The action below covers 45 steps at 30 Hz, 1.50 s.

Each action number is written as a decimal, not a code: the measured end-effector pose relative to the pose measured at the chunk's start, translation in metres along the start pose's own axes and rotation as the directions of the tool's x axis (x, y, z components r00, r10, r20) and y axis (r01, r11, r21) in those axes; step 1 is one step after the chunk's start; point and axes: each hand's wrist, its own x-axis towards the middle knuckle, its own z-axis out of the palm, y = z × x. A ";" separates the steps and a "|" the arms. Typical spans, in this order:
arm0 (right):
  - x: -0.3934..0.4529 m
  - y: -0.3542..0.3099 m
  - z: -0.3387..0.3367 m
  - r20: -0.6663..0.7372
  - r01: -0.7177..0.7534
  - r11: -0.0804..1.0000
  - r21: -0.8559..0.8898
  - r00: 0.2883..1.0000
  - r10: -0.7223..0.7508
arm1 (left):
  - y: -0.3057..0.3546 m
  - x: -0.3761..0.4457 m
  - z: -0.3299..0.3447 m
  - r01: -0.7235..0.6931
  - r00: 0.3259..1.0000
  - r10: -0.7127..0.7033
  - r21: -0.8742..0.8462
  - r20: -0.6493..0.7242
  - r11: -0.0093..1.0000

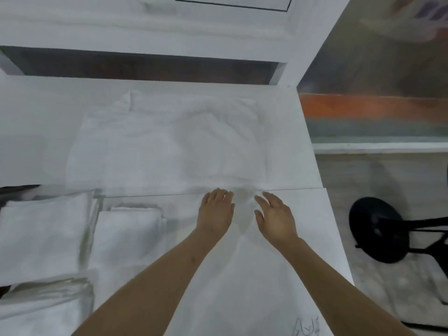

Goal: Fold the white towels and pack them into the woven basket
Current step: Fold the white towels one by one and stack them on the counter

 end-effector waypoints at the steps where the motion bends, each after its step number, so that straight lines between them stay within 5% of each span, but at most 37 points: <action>1: 0.007 0.013 0.001 0.015 -0.008 1.000 -0.001 1.000 0.008 | 0.008 0.013 0.004 -0.008 1.000 0.008 -0.009 -0.005 1.000; 10: 0.054 0.089 0.022 0.287 -0.045 0.999 -0.014 0.957 0.047 | 0.044 0.112 0.042 0.006 0.998 -0.008 -0.024 -0.065 1.000; 14: 0.058 0.097 0.031 0.293 -0.037 0.999 0.039 0.956 0.024 | 0.045 0.133 0.054 0.046 0.998 -0.047 0.023 0.052 0.999; 21: 0.057 0.099 0.032 0.290 -0.037 0.998 0.044 0.957 0.022 | 0.045 0.142 0.059 0.113 0.988 -0.114 -0.014 -0.103 0.993; 33: 0.062 0.103 0.015 0.352 -0.072 0.983 0.167 0.936 0.009 | 0.066 0.110 -0.039 0.070 0.934 -0.214 -0.441 -0.287 0.895; 40: 0.037 0.040 -0.050 0.043 -0.128 0.826 0.548 0.991 0.125 | 0.083 0.084 -0.143 -0.060 0.911 -0.167 -0.520 -0.378 0.852; 45: 0.022 -0.016 -0.098 -0.040 -0.066 0.756 0.651 0.992 0.120 | 0.100 0.052 -0.220 -0.152 0.914 -0.061 -0.479 -0.400 0.865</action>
